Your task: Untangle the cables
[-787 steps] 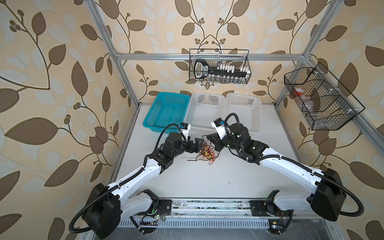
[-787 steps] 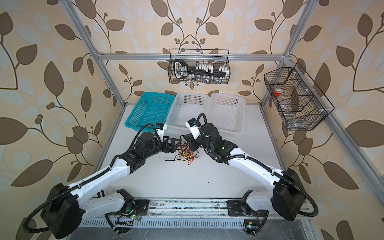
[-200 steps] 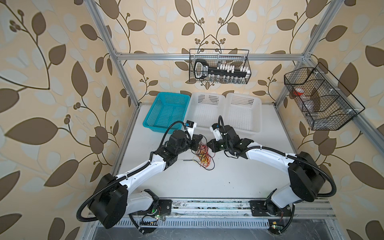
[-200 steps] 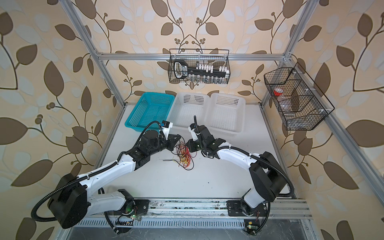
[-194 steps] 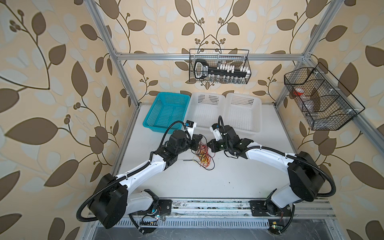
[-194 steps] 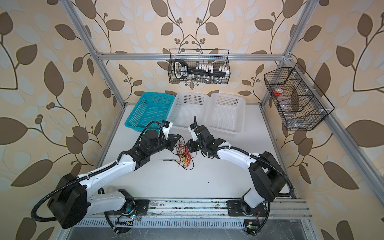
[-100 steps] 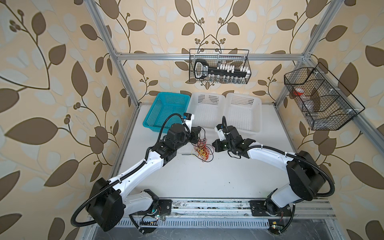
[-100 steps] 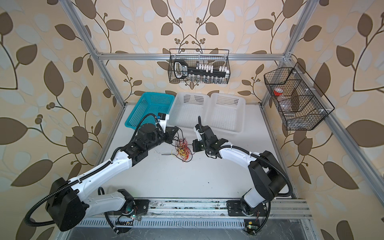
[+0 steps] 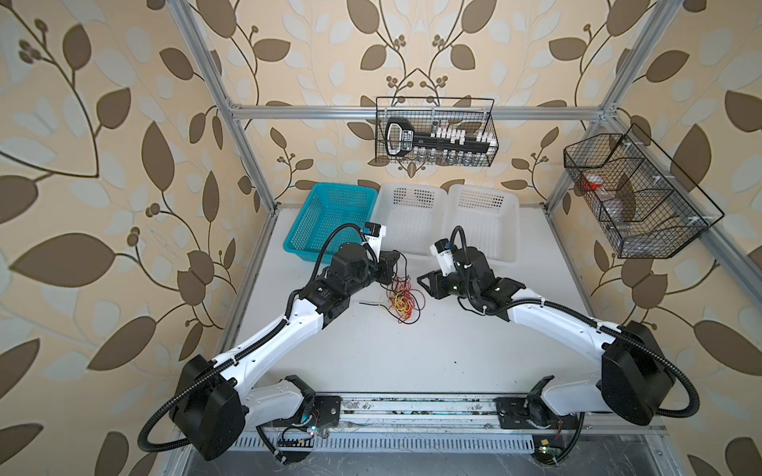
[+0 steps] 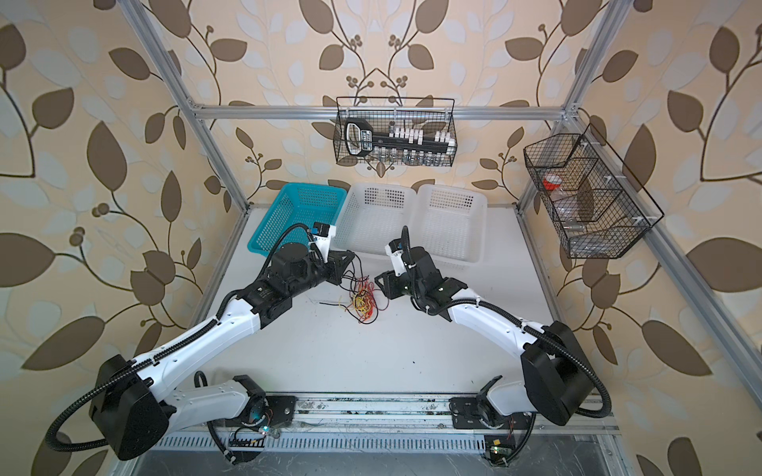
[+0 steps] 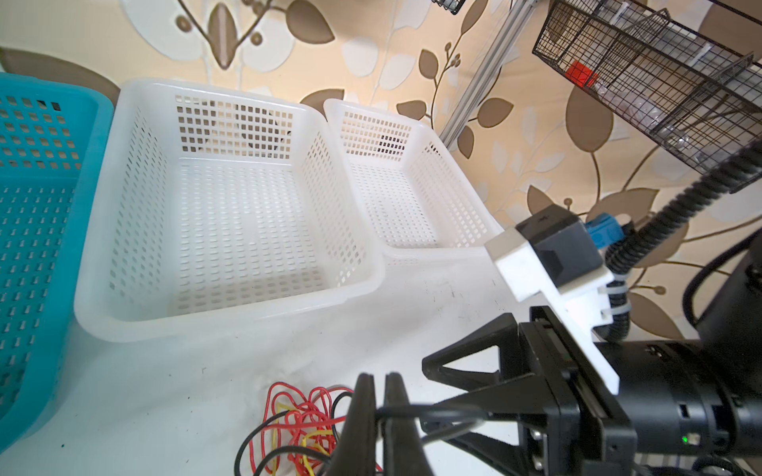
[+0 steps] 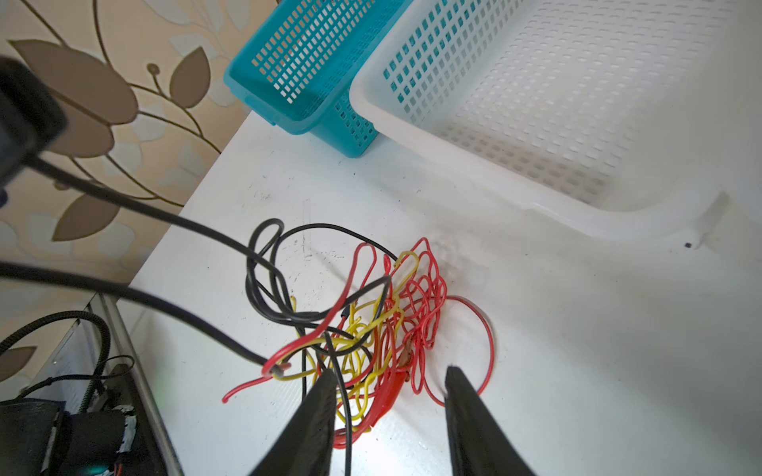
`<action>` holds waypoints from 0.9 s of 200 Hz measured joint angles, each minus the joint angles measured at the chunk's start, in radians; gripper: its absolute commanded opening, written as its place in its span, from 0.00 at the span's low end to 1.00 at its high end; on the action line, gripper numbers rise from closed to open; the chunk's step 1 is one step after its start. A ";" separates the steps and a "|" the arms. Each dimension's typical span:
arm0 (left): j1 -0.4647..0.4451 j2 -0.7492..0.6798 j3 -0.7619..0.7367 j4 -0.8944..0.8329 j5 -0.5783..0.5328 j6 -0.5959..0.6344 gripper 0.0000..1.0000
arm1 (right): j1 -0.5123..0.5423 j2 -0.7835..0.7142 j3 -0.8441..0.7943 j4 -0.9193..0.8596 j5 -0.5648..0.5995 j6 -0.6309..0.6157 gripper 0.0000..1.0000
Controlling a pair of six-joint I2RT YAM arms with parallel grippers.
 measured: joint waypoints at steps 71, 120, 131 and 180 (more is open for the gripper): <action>0.000 0.015 0.000 0.003 0.005 0.000 0.00 | 0.018 0.068 0.052 -0.012 -0.039 0.090 0.45; 0.000 0.040 0.000 0.004 0.004 0.000 0.00 | 0.034 0.114 0.073 -0.013 -0.059 0.140 0.49; 0.000 0.045 0.000 0.003 0.004 0.000 0.00 | 0.037 0.116 0.073 -0.014 -0.059 0.147 0.49; 0.000 0.053 -0.004 0.005 0.000 0.000 0.00 | 0.040 0.134 0.093 -0.028 -0.061 0.171 0.38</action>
